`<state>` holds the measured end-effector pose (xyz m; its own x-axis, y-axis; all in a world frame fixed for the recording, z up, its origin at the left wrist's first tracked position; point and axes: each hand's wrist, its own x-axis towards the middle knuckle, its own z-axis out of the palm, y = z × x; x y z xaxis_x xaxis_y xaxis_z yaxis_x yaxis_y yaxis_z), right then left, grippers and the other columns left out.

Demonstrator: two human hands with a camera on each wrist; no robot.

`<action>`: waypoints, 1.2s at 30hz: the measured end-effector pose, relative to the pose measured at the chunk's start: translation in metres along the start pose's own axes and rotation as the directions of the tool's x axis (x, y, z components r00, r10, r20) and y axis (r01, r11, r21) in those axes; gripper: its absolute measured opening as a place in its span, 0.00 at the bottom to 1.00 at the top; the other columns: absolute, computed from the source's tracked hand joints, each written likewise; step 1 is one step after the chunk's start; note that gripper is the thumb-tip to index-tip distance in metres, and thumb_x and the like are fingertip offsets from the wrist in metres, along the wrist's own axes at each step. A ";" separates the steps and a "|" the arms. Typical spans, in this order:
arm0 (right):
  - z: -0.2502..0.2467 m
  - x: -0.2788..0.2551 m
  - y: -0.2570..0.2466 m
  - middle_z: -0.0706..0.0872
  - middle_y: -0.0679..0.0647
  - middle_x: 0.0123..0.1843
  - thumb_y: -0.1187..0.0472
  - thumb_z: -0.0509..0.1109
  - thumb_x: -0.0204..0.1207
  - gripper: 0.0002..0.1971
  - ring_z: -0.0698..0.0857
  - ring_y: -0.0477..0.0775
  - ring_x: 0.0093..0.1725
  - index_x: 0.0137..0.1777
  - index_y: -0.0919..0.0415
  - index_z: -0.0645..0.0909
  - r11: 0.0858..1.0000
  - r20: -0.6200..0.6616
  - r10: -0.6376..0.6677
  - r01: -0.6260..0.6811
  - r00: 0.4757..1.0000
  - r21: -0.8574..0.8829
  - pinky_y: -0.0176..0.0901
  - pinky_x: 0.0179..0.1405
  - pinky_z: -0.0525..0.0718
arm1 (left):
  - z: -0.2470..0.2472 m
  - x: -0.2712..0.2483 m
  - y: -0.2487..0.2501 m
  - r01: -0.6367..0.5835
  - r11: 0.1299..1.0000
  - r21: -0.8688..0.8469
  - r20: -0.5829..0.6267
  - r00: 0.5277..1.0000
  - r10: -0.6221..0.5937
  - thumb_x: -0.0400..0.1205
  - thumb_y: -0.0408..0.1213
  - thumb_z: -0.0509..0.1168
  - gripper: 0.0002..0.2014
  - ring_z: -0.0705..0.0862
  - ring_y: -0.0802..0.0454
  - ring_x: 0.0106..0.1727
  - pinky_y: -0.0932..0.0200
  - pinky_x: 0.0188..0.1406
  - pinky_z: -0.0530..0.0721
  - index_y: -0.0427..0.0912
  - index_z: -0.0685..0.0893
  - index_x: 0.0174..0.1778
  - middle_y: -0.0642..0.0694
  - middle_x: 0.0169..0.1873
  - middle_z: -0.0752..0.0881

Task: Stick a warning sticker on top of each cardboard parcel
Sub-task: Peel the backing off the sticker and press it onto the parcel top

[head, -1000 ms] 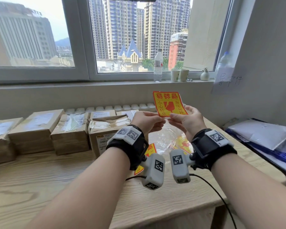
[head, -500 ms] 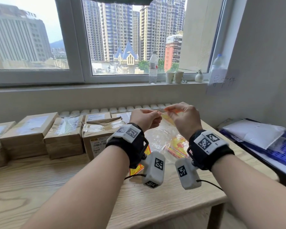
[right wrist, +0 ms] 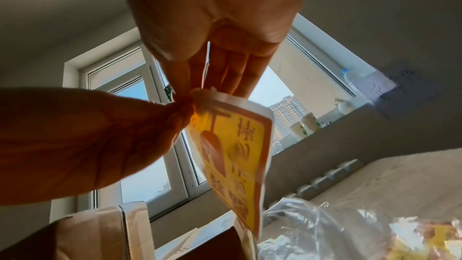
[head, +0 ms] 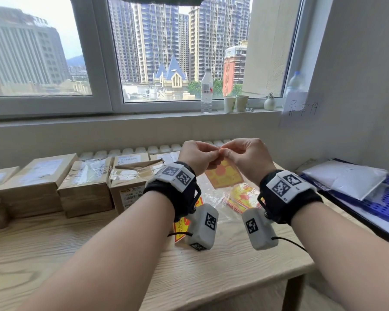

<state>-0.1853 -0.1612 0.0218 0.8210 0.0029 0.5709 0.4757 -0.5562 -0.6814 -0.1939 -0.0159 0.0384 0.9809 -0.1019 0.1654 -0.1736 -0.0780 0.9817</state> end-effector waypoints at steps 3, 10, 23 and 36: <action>-0.003 0.002 -0.002 0.92 0.45 0.39 0.57 0.76 0.74 0.03 0.90 0.45 0.42 0.44 0.53 0.92 0.998 0.000 -0.024 0.024 1.000 -0.063 0.48 0.55 0.88 | 0.000 0.003 0.002 -0.045 0.995 0.092 -0.002 0.999 0.045 0.80 0.31 0.70 0.12 0.84 0.57 0.30 0.71 0.31 0.85 0.26 0.87 0.54 0.43 0.33 0.86; -0.013 0.008 -0.014 0.91 0.47 0.36 0.56 0.73 0.76 0.06 0.90 0.48 0.40 0.44 0.54 0.91 0.983 -0.038 -0.086 0.078 0.996 -0.168 0.47 0.48 0.89 | 0.001 0.009 0.013 -0.126 0.973 0.193 -0.005 0.992 0.129 0.79 0.35 0.71 0.11 0.86 0.52 0.35 0.66 0.37 0.88 0.31 0.89 0.51 0.43 0.34 0.89; -0.011 0.022 -0.028 0.81 0.47 0.27 0.58 0.69 0.80 0.13 0.78 0.45 0.26 0.32 0.54 0.82 0.978 -0.163 0.155 -0.128 0.974 0.166 0.42 0.32 0.81 | -0.011 0.002 0.033 -0.069 0.995 0.078 -0.109 0.991 0.077 0.78 0.29 0.64 0.08 0.89 0.50 0.34 0.56 0.42 0.91 0.28 0.86 0.42 0.34 0.38 0.89; -0.003 0.025 -0.038 0.81 0.54 0.29 0.62 0.60 0.86 0.13 0.79 0.43 0.12 0.38 0.58 0.74 0.712 -0.126 0.531 -0.360 0.838 0.603 0.31 0.12 0.74 | -0.042 0.004 0.029 -0.075 0.982 -0.171 -0.299 0.954 0.020 0.82 0.28 0.53 0.08 0.85 0.44 0.30 0.55 0.27 0.90 0.36 0.73 0.37 0.36 0.34 0.82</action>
<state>-0.1842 -0.1425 0.0633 0.9008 -0.3976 0.1743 0.2332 0.1045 -0.9668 -0.1916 0.0228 0.0713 0.9585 0.1973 0.2060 -0.2288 0.1006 0.9683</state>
